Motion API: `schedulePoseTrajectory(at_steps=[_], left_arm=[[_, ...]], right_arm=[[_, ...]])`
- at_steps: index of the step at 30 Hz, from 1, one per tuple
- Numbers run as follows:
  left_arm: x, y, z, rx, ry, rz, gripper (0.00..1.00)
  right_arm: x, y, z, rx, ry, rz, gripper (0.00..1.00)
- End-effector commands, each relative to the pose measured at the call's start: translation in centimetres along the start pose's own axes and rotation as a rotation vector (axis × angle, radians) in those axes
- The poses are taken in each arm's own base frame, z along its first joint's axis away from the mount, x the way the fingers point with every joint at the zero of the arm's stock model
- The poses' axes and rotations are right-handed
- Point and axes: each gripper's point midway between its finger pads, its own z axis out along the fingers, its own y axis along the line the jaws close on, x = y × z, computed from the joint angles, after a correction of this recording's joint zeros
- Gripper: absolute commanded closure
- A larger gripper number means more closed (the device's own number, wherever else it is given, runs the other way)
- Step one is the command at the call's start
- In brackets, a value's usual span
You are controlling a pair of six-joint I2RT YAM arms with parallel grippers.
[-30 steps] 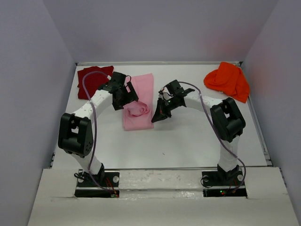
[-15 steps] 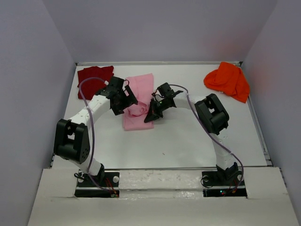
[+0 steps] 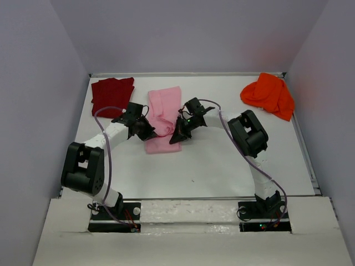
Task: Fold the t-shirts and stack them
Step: Fold the folded rectangular tshirt in 1/3 of the way
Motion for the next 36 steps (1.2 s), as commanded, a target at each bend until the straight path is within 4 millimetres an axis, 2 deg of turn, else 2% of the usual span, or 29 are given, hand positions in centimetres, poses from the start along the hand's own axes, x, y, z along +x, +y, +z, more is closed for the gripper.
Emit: schedulePoseTrajectory(at_steps=[1, 10, 12, 15, 21, 24, 26, 36], left_arm=[[0.0, -2.0, -0.7, 0.121, -0.011, -0.056, 1.0], [1.6, -2.8, -0.9, 0.245, 0.028, -0.152, 1.0], [2.2, -2.0, -0.2, 0.235, 0.046, -0.17, 1.0], [1.9, -1.2, 1.0, 0.202, 0.031, -0.16, 1.0], [0.9, -1.5, 3.6, 0.181, 0.022, -0.135, 1.0], [-0.6, -2.8, 4.1, 0.199, -0.005, -0.101, 1.0], [-0.9, -2.9, 5.3, 0.186, 0.01, -0.091, 1.0], [-3.9, -5.6, 6.3, 0.192, -0.045, -0.043, 1.0]], right_arm=[[0.0, 0.0, 0.5, -0.003, -0.004, -0.036, 1.0], [0.1, -0.3, 0.6, -0.004, 0.004, -0.037, 1.0], [0.1, -0.4, 0.7, -0.004, 0.006, -0.037, 1.0], [0.1, -0.5, 0.8, -0.006, 0.012, -0.032, 1.0], [0.5, -0.7, 0.8, -0.006, 0.019, -0.03, 1.0], [0.6, -0.8, 0.8, -0.004, 0.023, -0.028, 1.0], [0.6, -0.7, 0.7, -0.005, 0.02, -0.032, 1.0], [1.2, -1.1, 0.6, -0.002, 0.032, -0.026, 1.0]])
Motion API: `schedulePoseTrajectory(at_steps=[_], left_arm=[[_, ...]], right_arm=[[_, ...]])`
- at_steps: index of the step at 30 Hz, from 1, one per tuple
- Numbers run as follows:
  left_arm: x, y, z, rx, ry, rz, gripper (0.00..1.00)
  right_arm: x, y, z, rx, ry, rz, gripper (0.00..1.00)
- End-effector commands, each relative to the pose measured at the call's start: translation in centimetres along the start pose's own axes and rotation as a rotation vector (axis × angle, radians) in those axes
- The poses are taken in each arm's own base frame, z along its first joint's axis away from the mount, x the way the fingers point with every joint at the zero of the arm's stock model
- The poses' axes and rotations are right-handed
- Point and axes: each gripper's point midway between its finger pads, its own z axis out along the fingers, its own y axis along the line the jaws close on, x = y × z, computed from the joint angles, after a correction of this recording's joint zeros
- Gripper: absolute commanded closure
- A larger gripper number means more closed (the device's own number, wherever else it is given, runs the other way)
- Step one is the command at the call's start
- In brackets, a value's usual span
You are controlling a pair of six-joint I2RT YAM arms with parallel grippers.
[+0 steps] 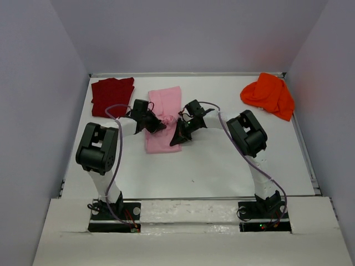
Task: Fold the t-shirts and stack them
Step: Fold the folded rectangular tshirt in 1/3 of the way
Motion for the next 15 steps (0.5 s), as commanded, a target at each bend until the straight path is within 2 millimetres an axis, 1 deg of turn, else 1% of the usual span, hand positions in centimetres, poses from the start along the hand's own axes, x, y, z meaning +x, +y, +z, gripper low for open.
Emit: schedulePoseTrajectory(at_steps=[1, 2, 3, 4, 5, 6, 7, 8, 9, 10, 12, 13, 14, 15], left_arm=[[-2.6, -2.9, 0.0, 0.039, -0.061, 0.062, 1.0], [-2.8, -3.2, 0.2, 0.038, -0.064, 0.068, 1.0], [-3.8, -4.5, 0.1, 0.054, -0.089, 0.082, 1.0], [-4.0, -4.1, 0.6, 0.03, -0.085, 0.093, 1.0], [-5.2, -5.6, 0.6, 0.045, -0.113, 0.113, 1.0], [-5.8, -5.3, 1.2, 0.026, -0.118, 0.117, 1.0], [-6.4, -5.5, 1.4, 0.02, -0.127, 0.136, 1.0], [-7.6, -6.9, 1.2, 0.043, -0.155, 0.15, 1.0], [-8.1, -6.9, 1.7, 0.04, -0.159, 0.152, 1.0], [-8.5, -6.7, 1.7, 0.022, -0.159, 0.153, 1.0], [-10.3, -7.6, 1.5, 0.021, -0.201, 0.179, 1.0], [-10.4, -7.2, 1.8, 0.002, -0.196, 0.18, 1.0], [-11.2, -7.2, 1.5, 0.0, -0.208, 0.177, 1.0], [-11.5, -7.9, 0.9, 0.023, -0.21, 0.181, 1.0]], right_arm=[[0.7, -0.2, 0.1, 0.0, 0.004, -0.031, 1.0], [0.7, -0.3, 0.2, 0.003, 0.005, -0.031, 1.0], [0.9, -0.5, 0.2, 0.006, 0.008, -0.028, 1.0], [0.9, -0.6, 0.2, 0.007, 0.007, -0.025, 1.0], [0.9, -0.6, 0.2, 0.006, 0.008, -0.026, 1.0], [1.0, -0.7, 0.2, 0.008, 0.008, -0.024, 1.0], [1.1, -0.8, 0.2, 0.01, 0.01, -0.023, 1.0], [1.1, -0.7, 0.2, 0.009, 0.009, -0.023, 1.0], [1.2, -0.8, 0.2, 0.009, 0.011, -0.02, 1.0], [1.2, -0.8, 0.1, 0.009, 0.011, -0.021, 1.0], [1.2, -0.7, 0.1, 0.007, 0.009, -0.024, 1.0], [1.2, -0.7, 0.0, 0.007, 0.007, -0.025, 1.0], [1.2, -0.6, 0.0, 0.007, 0.007, -0.026, 1.0], [1.2, -0.6, 0.0, 0.007, 0.007, -0.029, 1.0]])
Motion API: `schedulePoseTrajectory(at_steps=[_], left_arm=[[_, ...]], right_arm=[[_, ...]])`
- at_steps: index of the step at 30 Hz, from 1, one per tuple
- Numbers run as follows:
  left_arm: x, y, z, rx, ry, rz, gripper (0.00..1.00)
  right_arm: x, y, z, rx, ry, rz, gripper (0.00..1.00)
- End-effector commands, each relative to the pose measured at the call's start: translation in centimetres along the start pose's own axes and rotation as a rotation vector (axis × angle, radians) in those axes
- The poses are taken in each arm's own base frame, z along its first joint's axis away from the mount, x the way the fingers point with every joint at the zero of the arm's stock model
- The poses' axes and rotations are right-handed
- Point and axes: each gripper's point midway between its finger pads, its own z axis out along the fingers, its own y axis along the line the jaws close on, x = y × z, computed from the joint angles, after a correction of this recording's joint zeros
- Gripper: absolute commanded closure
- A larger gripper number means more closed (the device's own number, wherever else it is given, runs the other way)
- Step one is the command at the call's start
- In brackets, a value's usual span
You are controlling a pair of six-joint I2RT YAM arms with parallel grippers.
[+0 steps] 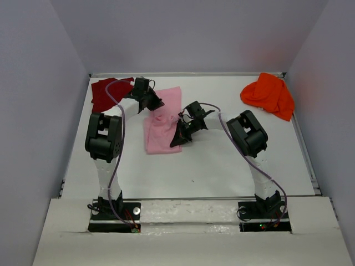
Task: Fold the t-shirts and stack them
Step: Fold the folded rectangular tshirt in 1/3 of the way
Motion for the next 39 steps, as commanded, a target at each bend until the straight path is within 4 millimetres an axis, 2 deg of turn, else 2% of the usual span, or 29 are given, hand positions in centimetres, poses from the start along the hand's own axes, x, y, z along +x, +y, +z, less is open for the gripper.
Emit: schedulePoseTrajectory(at_steps=[1, 2, 3, 5, 7, 8, 9, 11, 13, 14, 15, 17, 21, 24, 30, 35, 39], left_arm=[[-2.8, -0.9, -1.6, 0.005, -0.044, 0.046, 1.0], [-2.6, -1.0, -2.1, 0.01, -0.04, 0.053, 1.0], [-3.0, -2.0, -3.7, 0.034, -0.056, 0.06, 1.0], [-2.3, -2.5, -5.2, 0.055, -0.034, 0.058, 1.0], [-0.9, -2.4, -7.4, 0.065, -0.011, 0.047, 1.0], [0.5, -1.3, -7.8, 0.05, 0.019, 0.035, 1.0], [0.8, -2.2, -9.6, 0.079, 0.005, 0.039, 1.0], [2.1, -2.0, -11.0, 0.093, 0.019, 0.02, 1.0], [4.3, -1.3, -12.2, 0.097, 0.046, 0.0, 1.0], [5.8, -0.1, -12.3, 0.077, 0.074, -0.011, 1.0], [6.5, -0.4, -12.9, 0.094, 0.077, -0.006, 1.0], [8.1, 0.6, -12.8, 0.073, 0.101, -0.012, 1.0], [12.1, 5.4, -10.9, -0.082, 0.212, -0.002, 1.0], [13.7, 7.4, -9.5, -0.158, 0.245, 0.036, 1.0], [13.9, 8.1, -7.9, -0.201, 0.233, 0.083, 1.0], [14.9, 9.0, -6.6, -0.245, 0.27, 0.105, 1.0], [16.0, 9.7, -6.1, -0.291, 0.303, 0.116, 1.0]], right_arm=[[0.5, -0.2, -0.1, 0.029, -0.008, -0.016, 1.0], [0.3, -0.1, -0.1, 0.028, -0.012, -0.021, 1.0], [0.2, 0.2, -0.2, 0.024, -0.013, -0.024, 1.0], [0.1, 0.5, -0.3, 0.021, -0.017, -0.031, 1.0], [-0.1, 0.7, -0.3, 0.019, -0.021, -0.036, 1.0], [-0.2, 0.8, -0.4, 0.018, -0.022, -0.038, 1.0], [-0.3, 1.0, -0.4, 0.017, -0.025, -0.04, 1.0], [-0.3, 1.1, -0.4, 0.017, -0.026, -0.045, 1.0], [-0.4, 1.1, -0.5, 0.02, -0.029, -0.045, 1.0], [-0.4, 1.1, -0.5, 0.019, -0.028, -0.046, 1.0], [-0.4, 1.1, -0.5, 0.019, -0.026, -0.047, 1.0], [-0.3, 1.1, -0.5, 0.02, -0.026, -0.045, 1.0], [-0.3, 1.3, -0.6, 0.02, -0.027, -0.048, 1.0], [-0.4, 1.3, -0.7, 0.025, -0.032, -0.053, 1.0], [-0.8, 1.8, -1.0, 0.031, -0.044, -0.062, 1.0], [-0.9, 2.2, -1.2, 0.032, -0.052, -0.066, 1.0], [-2.0, 4.1, -2.0, 0.026, -0.089, -0.09, 1.0]])
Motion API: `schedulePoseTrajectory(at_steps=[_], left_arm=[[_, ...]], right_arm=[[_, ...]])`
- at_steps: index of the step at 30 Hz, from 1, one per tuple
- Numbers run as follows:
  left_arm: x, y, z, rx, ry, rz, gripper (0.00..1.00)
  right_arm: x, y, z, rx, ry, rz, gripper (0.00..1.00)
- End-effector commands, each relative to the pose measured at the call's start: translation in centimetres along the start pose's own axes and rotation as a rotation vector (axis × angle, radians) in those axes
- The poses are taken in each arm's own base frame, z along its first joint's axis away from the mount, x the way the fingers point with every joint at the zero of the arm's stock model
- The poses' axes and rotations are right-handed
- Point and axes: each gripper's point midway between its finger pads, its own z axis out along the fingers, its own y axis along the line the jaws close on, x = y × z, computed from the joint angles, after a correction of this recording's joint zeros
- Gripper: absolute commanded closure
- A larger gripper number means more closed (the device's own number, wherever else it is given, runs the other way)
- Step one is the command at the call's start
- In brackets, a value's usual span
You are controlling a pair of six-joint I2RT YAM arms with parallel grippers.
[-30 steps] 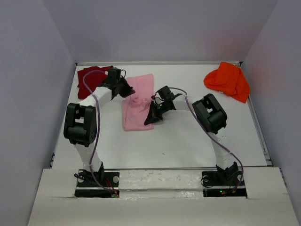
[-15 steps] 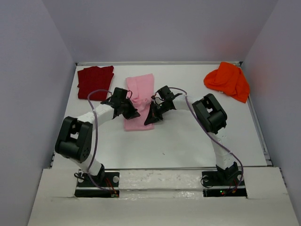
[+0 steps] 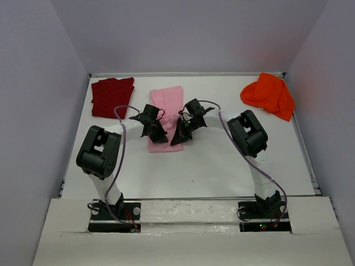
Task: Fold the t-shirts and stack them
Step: Fold the folded rectangular tshirt in 1/3 of the way
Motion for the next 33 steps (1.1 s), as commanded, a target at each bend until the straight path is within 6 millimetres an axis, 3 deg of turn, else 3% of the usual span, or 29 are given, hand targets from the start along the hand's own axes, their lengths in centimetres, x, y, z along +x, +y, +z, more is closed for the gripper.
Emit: schedulePoseTrajectory(at_steps=[1, 8, 12, 24, 31, 33], left_arm=[[0.9, 1.4, 1.3, -0.095, 0.022, 0.038, 1.0], [1.4, 1.4, 1.5, -0.119, 0.028, 0.057, 1.0], [1.6, 1.4, 1.2, -0.118, 0.029, 0.06, 1.0], [2.3, 1.4, -0.9, -0.1, 0.023, 0.038, 1.0], [2.4, 0.9, -2.1, -0.08, 0.018, 0.034, 1.0], [2.5, 0.8, -2.4, -0.073, 0.02, 0.034, 1.0]], right_arm=[[-1.7, 4.4, -1.9, -0.02, -0.079, -0.093, 1.0], [-4.0, 8.7, -3.8, -0.03, -0.133, -0.155, 1.0], [-5.3, 8.5, -3.9, -0.015, -0.145, -0.161, 1.0], [-8.1, 4.5, -0.9, 0.049, -0.14, -0.189, 1.0], [-9.9, 0.8, -1.2, 0.186, -0.157, -0.255, 1.0], [-11.0, -0.6, -2.4, 0.212, -0.187, -0.256, 1.0]])
